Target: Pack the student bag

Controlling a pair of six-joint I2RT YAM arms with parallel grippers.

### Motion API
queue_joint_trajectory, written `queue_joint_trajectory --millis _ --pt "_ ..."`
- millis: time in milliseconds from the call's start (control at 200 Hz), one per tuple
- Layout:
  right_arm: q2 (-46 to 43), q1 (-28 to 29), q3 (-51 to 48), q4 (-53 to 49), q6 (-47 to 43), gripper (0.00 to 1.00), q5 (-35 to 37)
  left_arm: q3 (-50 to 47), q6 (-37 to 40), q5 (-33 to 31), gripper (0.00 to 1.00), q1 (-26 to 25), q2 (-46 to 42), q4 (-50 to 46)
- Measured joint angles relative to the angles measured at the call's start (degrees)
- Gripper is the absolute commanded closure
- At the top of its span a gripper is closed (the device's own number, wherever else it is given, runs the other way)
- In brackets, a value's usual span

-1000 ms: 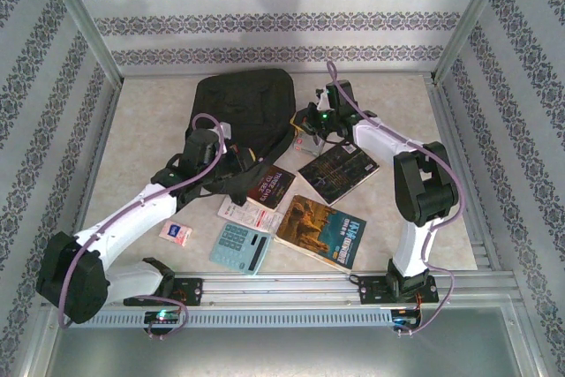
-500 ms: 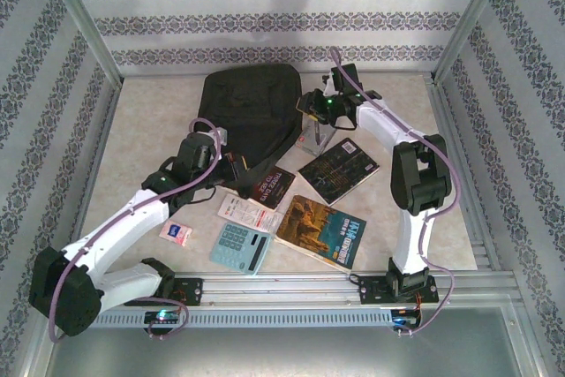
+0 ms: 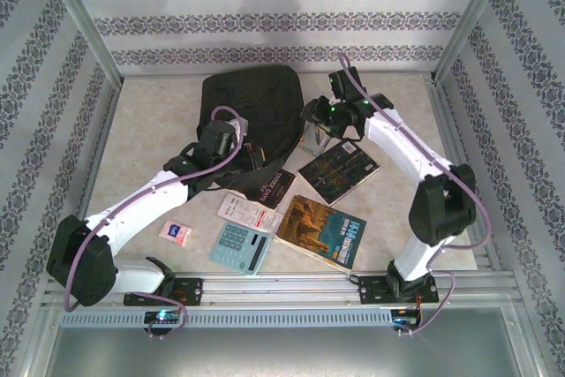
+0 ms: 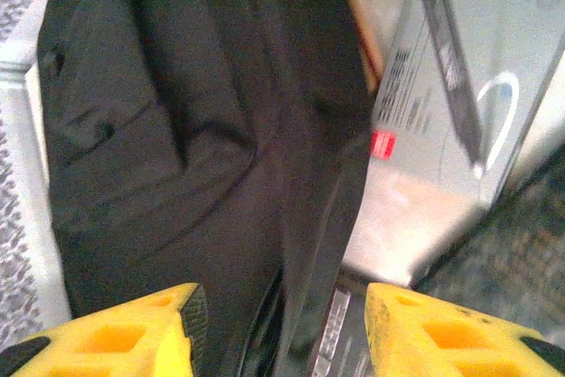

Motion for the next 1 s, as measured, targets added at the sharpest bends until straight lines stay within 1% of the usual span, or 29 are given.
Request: queue_joint_trajectory --millis 110,200,405,610,754,774,799,814,819,824,829,879,919,944,999 --pt "-4.35 2.43 -4.94 0.5 3.91 0.43 -1.14 0.83 0.02 0.0 1.0 -1.05 0.57 0.33" --pt "-4.79 4.31 -7.3 1.27 5.97 0.41 -2.32 0.98 0.0 -0.07 1.0 -1.38 0.66 0.5" --pt "-2.56 6.95 -7.85 5.44 8.0 0.48 -5.27 1.03 -0.04 -0.09 1.0 -1.51 0.66 0.5" --pt "0.13 7.61 -8.61 10.1 9.51 0.61 -6.67 1.03 -0.07 -0.17 1.0 -1.81 0.66 0.5" --pt "0.28 8.59 -9.79 11.41 9.94 0.62 -6.64 1.03 -0.09 -0.2 1.0 -1.81 0.63 0.5" --pt "0.28 8.59 -9.99 11.61 9.94 0.63 -6.64 1.03 -0.09 -0.2 1.0 -1.81 0.63 0.48" --pt "0.28 8.59 -10.19 11.78 9.97 0.7 -6.64 1.03 -0.09 -0.24 1.0 -1.81 0.61 0.5" --pt "0.28 8.59 -10.34 11.91 9.84 0.72 -6.67 1.03 -0.09 -0.31 1.0 -1.81 0.61 0.5" --pt "0.28 8.59 -10.36 11.93 9.75 0.75 -6.64 1.03 -0.09 -0.35 1.0 -1.81 0.61 0.5" --pt "0.28 8.59 -10.38 11.96 9.79 0.77 -6.62 1.03 -0.09 -0.37 1.0 -1.81 0.61 0.5" --pt "0.28 8.59 -10.45 11.98 10.01 0.77 -6.64 1.03 -0.09 -0.37 1.0 -1.81 0.59 0.5" --pt "0.28 8.59 -10.84 12.22 9.9 0.89 -6.6 1.03 -0.09 -0.44 1.0 -1.81 0.5 0.48" --pt "0.28 8.57 -11.17 12.44 9.84 0.97 -6.45 1.03 -0.07 -0.55 1.0 -1.81 0.37 0.46" --pt "0.28 8.57 -11.37 12.61 10.12 1.0 -6.36 1.03 -0.07 -0.61 1.0 -1.81 0.31 0.46" --pt "0.28 8.55 -11.72 12.92 9.86 1.0 -6.34 1.03 -0.07 -0.87 1.0 -1.81 0.24 0.44"
